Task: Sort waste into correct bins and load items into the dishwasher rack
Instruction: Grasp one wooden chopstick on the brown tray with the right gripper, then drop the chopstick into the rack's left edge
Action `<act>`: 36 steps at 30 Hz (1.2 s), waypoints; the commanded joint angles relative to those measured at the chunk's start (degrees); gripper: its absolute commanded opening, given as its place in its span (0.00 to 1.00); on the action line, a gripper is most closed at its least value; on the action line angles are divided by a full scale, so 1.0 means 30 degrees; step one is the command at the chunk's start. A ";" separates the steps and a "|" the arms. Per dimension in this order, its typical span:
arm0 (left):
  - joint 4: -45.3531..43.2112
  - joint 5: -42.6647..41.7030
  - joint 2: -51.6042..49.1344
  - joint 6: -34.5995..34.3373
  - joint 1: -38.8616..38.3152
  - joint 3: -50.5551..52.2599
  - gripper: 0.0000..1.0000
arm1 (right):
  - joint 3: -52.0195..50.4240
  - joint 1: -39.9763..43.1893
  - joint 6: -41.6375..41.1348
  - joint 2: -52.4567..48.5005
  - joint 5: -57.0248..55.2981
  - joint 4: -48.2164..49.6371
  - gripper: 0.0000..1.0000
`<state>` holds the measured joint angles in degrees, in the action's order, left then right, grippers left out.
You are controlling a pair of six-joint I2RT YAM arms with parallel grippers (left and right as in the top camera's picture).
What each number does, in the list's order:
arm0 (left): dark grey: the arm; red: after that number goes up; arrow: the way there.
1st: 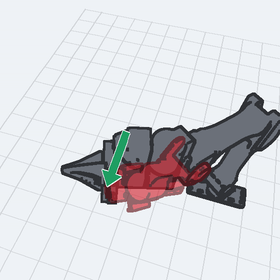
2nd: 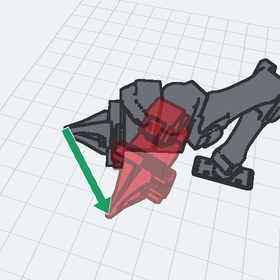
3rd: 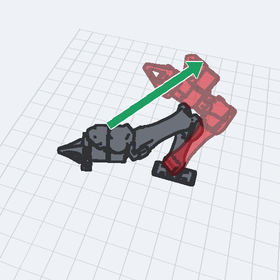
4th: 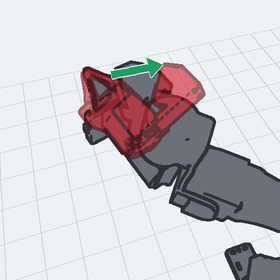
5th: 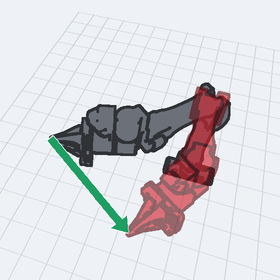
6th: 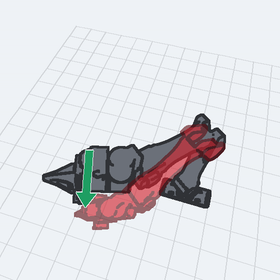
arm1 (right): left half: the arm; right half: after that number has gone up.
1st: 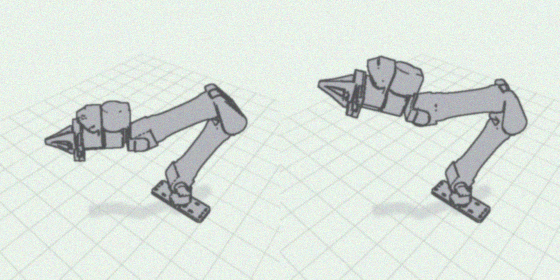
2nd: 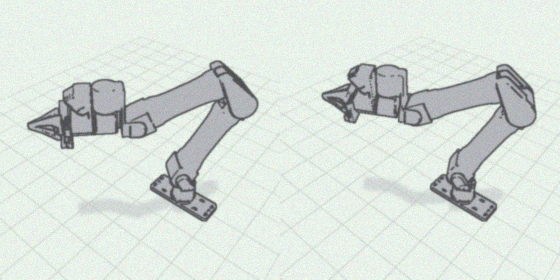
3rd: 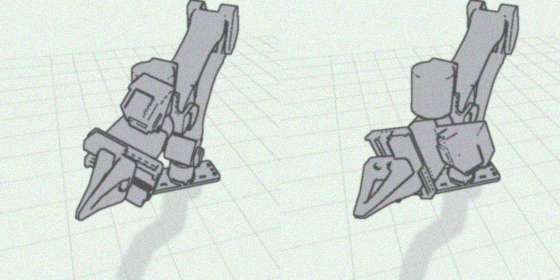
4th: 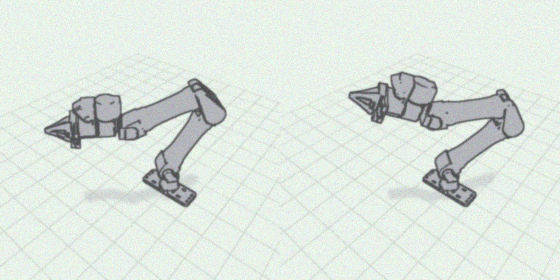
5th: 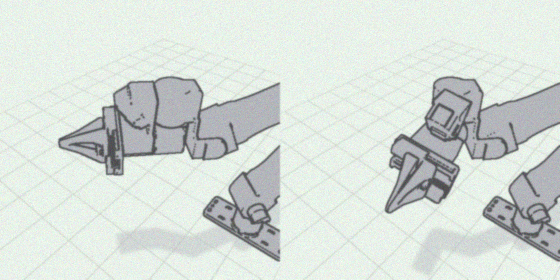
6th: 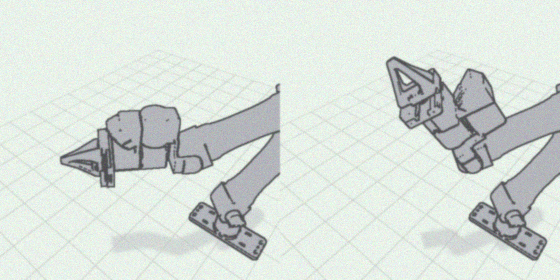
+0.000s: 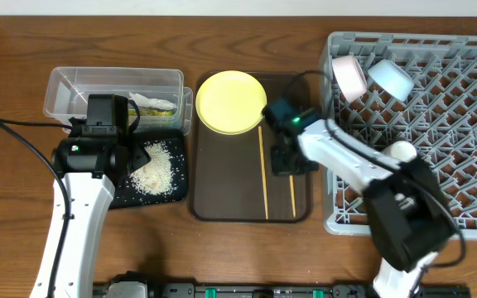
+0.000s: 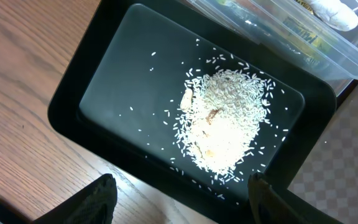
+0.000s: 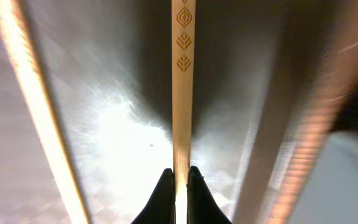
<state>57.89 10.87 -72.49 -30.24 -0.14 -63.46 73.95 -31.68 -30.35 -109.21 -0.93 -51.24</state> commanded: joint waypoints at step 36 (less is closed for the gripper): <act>0.0058 0.0080 0.0051 -0.0240 0.0080 -0.0131 0.70 | -0.2040 0.5603 0.3585 0.6324 -0.2747 0.0750 0.19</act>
<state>57.89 10.87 -72.49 -30.24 -0.14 -63.46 67.85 -15.05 -21.02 -89.65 -7.99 -49.63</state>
